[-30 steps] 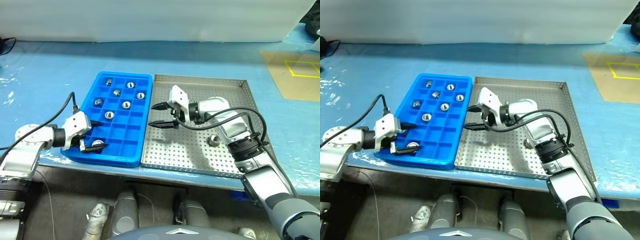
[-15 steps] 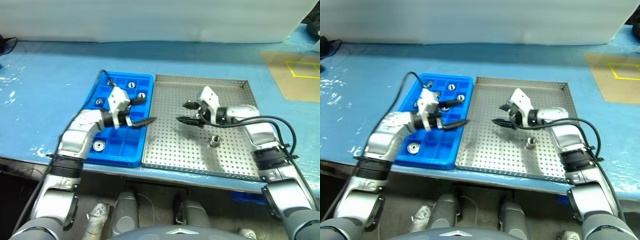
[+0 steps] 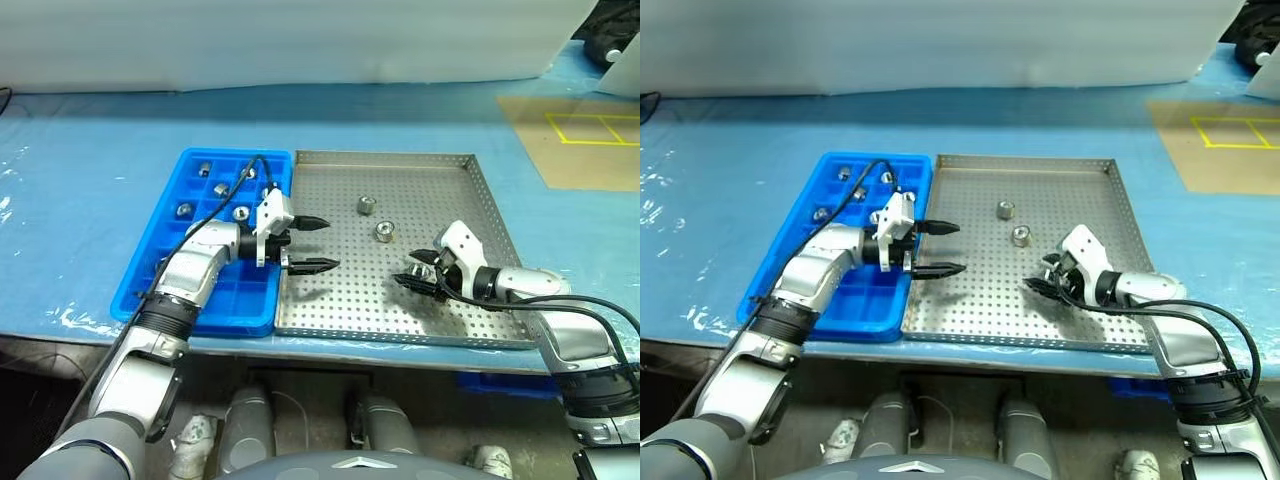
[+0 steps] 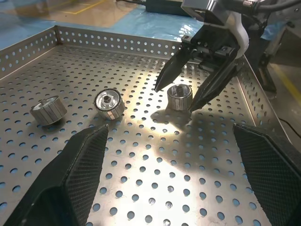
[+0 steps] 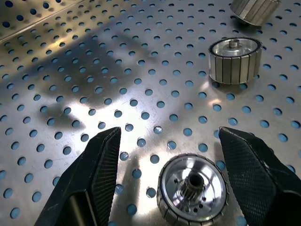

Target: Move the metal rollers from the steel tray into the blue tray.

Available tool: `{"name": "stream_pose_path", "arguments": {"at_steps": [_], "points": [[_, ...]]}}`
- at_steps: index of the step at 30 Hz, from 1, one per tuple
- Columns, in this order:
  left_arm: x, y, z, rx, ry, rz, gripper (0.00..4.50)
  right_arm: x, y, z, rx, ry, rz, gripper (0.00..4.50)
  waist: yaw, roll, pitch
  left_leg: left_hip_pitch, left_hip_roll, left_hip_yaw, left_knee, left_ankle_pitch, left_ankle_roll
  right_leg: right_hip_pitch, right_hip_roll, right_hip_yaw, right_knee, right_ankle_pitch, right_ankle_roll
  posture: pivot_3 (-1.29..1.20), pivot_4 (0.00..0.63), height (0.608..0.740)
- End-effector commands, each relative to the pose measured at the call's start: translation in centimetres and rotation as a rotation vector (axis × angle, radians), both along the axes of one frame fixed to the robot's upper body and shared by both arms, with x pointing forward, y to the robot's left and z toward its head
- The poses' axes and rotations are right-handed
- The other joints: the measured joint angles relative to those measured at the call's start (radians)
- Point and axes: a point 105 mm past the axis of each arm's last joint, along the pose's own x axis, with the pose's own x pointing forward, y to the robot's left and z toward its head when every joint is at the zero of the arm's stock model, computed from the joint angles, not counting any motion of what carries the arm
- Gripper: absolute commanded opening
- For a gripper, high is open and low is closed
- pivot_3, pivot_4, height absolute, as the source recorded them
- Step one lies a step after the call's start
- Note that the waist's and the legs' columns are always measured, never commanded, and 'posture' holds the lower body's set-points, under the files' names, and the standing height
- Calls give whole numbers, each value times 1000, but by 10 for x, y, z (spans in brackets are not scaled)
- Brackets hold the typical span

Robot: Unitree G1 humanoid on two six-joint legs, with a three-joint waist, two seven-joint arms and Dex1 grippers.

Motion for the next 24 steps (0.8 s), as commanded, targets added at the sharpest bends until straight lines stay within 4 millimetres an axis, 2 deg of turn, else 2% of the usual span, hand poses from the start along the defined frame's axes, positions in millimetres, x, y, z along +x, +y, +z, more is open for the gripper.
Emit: {"name": "stream_pose_path", "arguments": {"at_steps": [1,4,8,11,13,15,21,24], "points": [[3,-3,8,2,-54,-18,4469,1,-9,7,0,-36,-38,3405,-2,0,0,0,0,0,0,0,0,0,0,0,0,0,0,-266,150,740],[3,-4,7,2,-59,-24,4469,-1,-21,-7,-55,-13,-64,3405,-1,0,0,0,0,0,0,0,1,0,0,0,-1,0,0,-261,150,740],[3,-2,8,1,-62,-20,4469,-4,-22,-14,-55,8,-62,3405,-1,0,0,-1,0,0,0,-1,2,0,-1,0,-2,0,0,-249,150,740],[0,2,12,-5,-57,-25,4500,-2,-20,-17,-50,-2,-53,2804,0,0,0,-1,0,0,0,-1,2,0,-1,0,-1,0,0,-244,150,740],[-3,5,13,-3,-50,-31,4500,-2,-15,-17,-52,-4,-31,2192,-1,0,0,0,0,0,0,-1,2,1,-1,0,-1,0,0,-233,150,740],[-4,9,15,2,-50,-33,4500,5,-16,-15,-65,-29,-60,1592,-2,0,0,0,0,0,0,-1,2,1,-1,0,-1,0,0,-233,150,740],[-4,28,20,33,-64,2,4500,18,-10,-6,-66,-68,-58,1590,-2,1,0,0,0,0,0,-1,2,1,0,0,-1,0,0,-211,150,740],[-2,39,25,40,-74,31,4500,11,3,2,-32,-75,22,1590,0,1,0,0,0,0,0,-1,2,0,0,0,-1,0,0,-204,150,740]]}}
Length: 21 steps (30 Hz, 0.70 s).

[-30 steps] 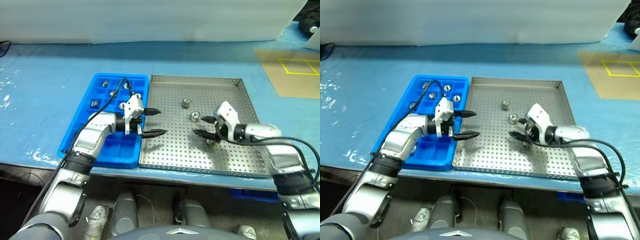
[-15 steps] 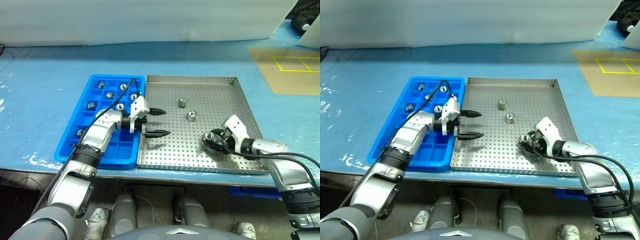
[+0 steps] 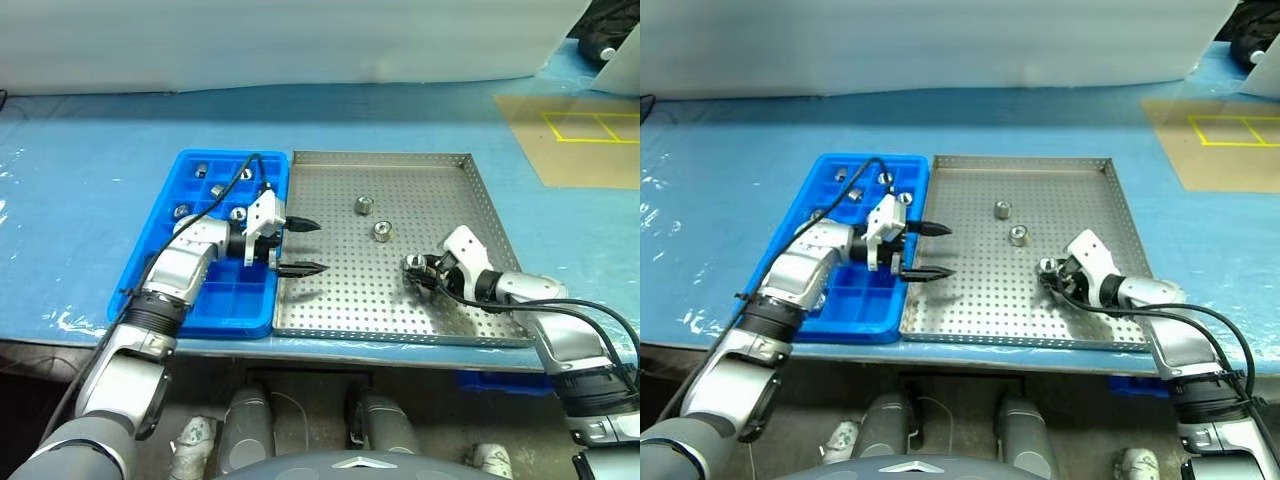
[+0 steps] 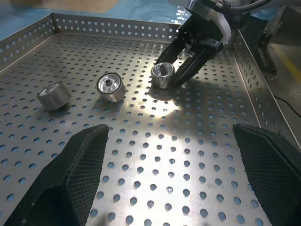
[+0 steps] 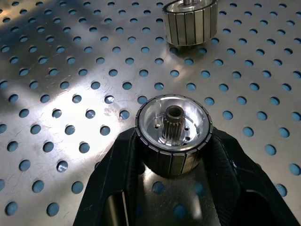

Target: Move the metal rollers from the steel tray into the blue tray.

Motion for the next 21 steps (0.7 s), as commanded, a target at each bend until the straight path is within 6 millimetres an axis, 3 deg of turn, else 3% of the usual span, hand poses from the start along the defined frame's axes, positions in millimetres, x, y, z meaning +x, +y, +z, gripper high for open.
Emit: {"name": "stream_pose_path", "arguments": {"at_steps": [1,5,9,12,17,21], "points": [[0,14,22,-27,-64,26,4500,0,16,19,16,-60,73,1590,2,0,0,0,0,0,0,0,0,0,0,0,0,0,0,-196,150,740],[3,32,32,-19,-81,82,4500,5,30,36,43,-102,119,1590,1,0,0,0,0,0,0,0,0,0,0,0,0,0,0,-176,150,740],[7,60,42,-2,-107,176,4500,2,64,59,86,-136,273,1590,1,0,0,0,0,0,-1,0,-1,-1,1,0,1,0,0,-114,150,740],[8,79,48,11,-131,252,4500,2,94,71,106,-155,413,1590,1,0,0,0,0,0,-1,1,-1,-1,1,0,1,0,0,-70,150,740],[3,101,52,31,-155,353,4500,26,147,80,149,-203,533,1590,10,0,0,-1,1,0,-1,1,-2,-2,0,-1,1,0,0,21,150,740],[-4,121,54,31,-172,457,4500,33,193,85,192,-230,634,1590,17,0,0,-3,0,-1,-2,1,-3,-4,0,-2,1,0,-1,65,150,740]]}}
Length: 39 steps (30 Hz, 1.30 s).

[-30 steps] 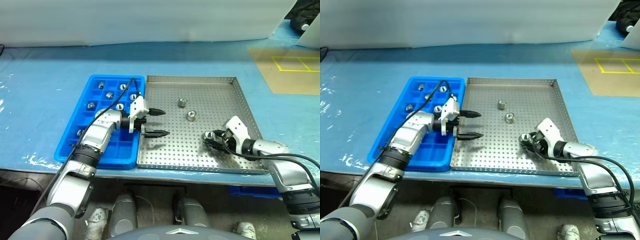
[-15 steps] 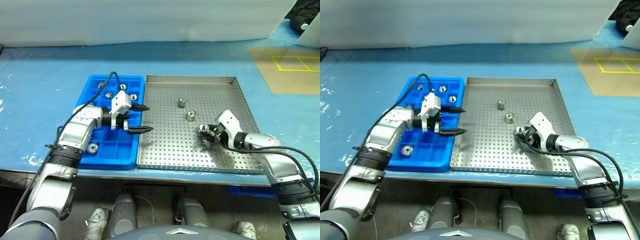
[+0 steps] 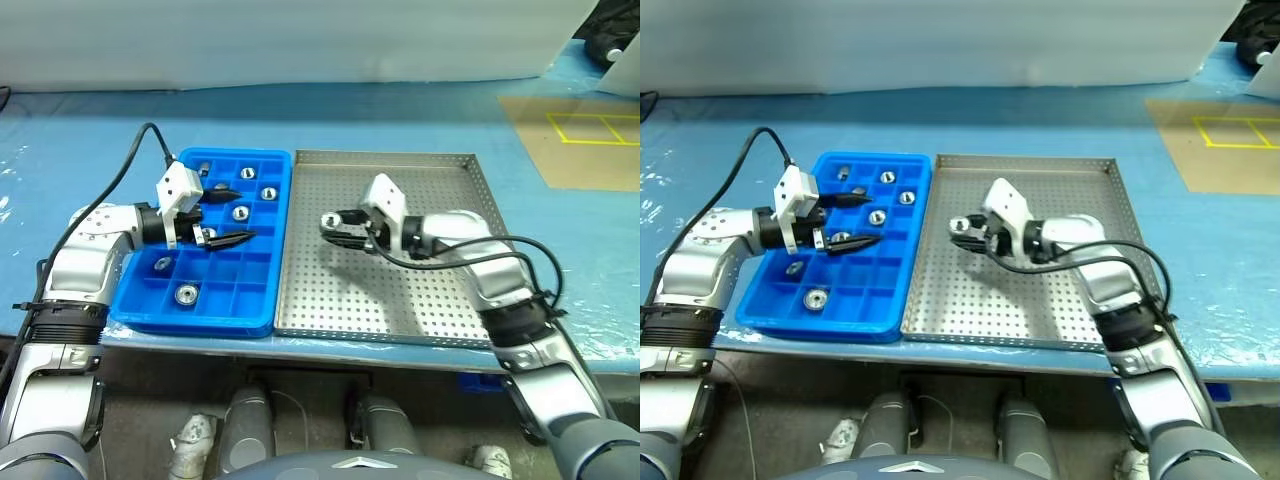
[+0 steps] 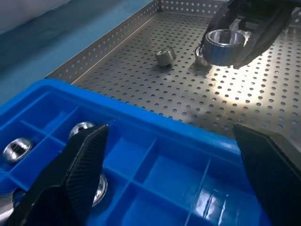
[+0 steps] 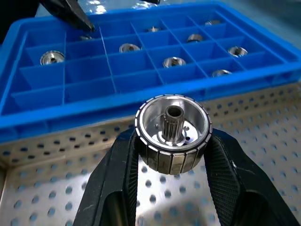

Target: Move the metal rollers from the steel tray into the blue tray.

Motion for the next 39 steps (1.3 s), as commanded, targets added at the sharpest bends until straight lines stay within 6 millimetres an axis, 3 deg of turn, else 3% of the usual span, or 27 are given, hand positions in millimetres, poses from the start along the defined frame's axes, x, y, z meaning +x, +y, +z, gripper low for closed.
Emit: {"name": "stream_pose_path", "arguments": {"at_steps": [1,7,12,20,27,29,34,39], "points": [[-5,22,21,-22,-78,113,4500,1,38,9,35,-61,100,1590,5,0,0,0,0,0,0,0,0,0,0,-1,0,0,-1,110,150,740],[-10,39,25,-50,-104,230,4500,10,59,1,60,-55,99,1590,48,0,0,-2,0,-1,-2,0,-1,-2,0,-3,0,-1,-2,175,150,740],[-16,41,22,-58,-87,249,4500,28,53,-1,78,-59,8,1590,63,-2,1,-3,0,-2,-1,1,-3,-1,-2,-3,0,-1,-1,193,150,740],[-15,34,20,-58,-75,232,4500,37,48,-6,94,-65,-67,1590,70,-2,1,-1,0,-2,-2,4,-7,-2,1,-3,2,-1,-2,188,150,740],[-9,27,19,-62,-69,203,4500,32,48,-4,111,-43,-56,3855,68,-2,1,-1,0,-2,-2,4,-8,-2,1,-3,2,-1,-2,139,150,740],[-7,25,19,-63,-67,196,4500,33,46,-3,115,-44,-64,3855,69,-2,1,-1,0,-2,-2,4,-8,-2,1,-3,2,-1,-2,128,150,740],[-6,19,18,-64,-59,166,4500,40,31,1,122,-63,-124,3855,68,-2,1,-1,0,-2,-2,4,-8,-2,1,-3,2,-1,-2,99,150,740],[-2,-3,15,-100,-41,87,4500,69,-31,22,155,-128,-359,3855,72,-2,1,-2,0,-2,-2,5,-8,-1,0,-2,2,-1,-1,40,150,740]]}}
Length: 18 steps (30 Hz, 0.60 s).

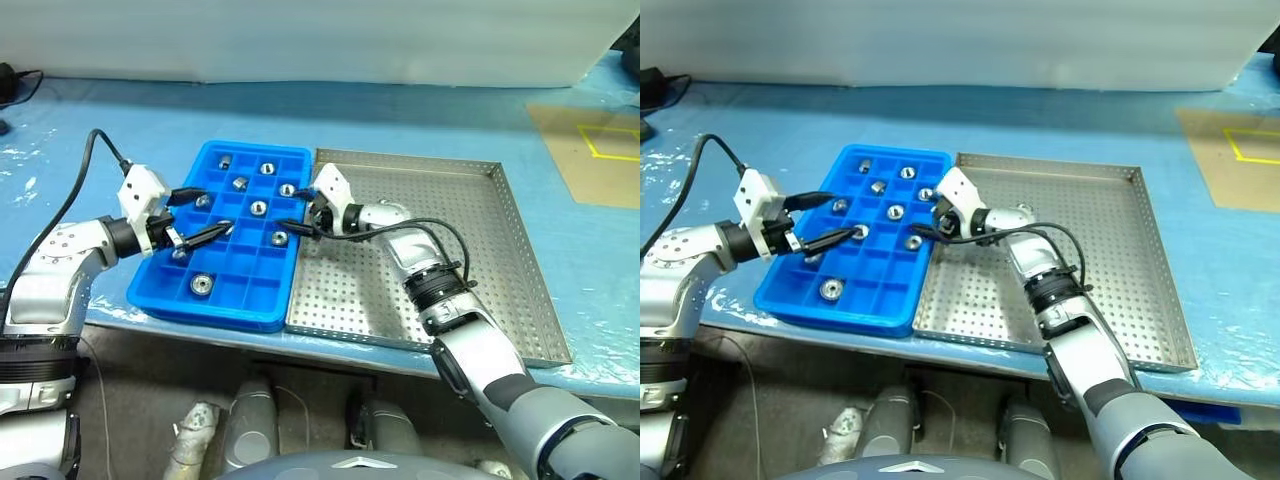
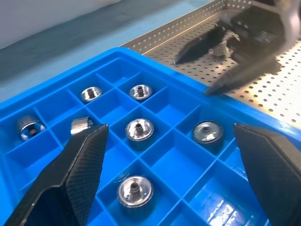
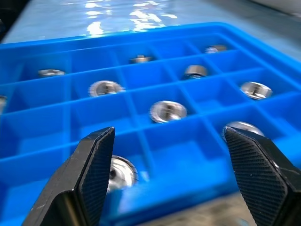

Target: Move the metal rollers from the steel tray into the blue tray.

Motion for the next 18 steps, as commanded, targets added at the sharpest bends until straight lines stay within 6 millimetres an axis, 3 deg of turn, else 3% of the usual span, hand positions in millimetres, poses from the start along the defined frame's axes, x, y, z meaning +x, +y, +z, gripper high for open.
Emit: {"name": "stream_pose_path", "arguments": {"at_steps": [1,5,9,18], "points": [[2,-19,7,-29,-34,-74,4500,15,-40,31,46,-93,-142,3855,-1,0,0,0,0,0,0,0,0,0,0,0,0,0,0,40,150,740],[8,-56,-2,-74,-10,-177,4500,16,-93,26,13,-86,-277,3855,-5,0,0,1,-1,0,1,0,0,1,1,1,0,0,0,-40,150,740],[13,-87,-9,-110,10,-265,4500,4,-123,19,-6,-71,-346,3855,-29,-1,0,1,-1,0,0,0,0,1,2,1,0,1,1,-104,150,740],[21,-122,-30,-128,66,-381,4500,-22,-133,1,-26,-19,-394,3855,-89,0,0,2,-1,1,0,-1,2,1,3,2,-1,0,0,-206,150,740]]}}
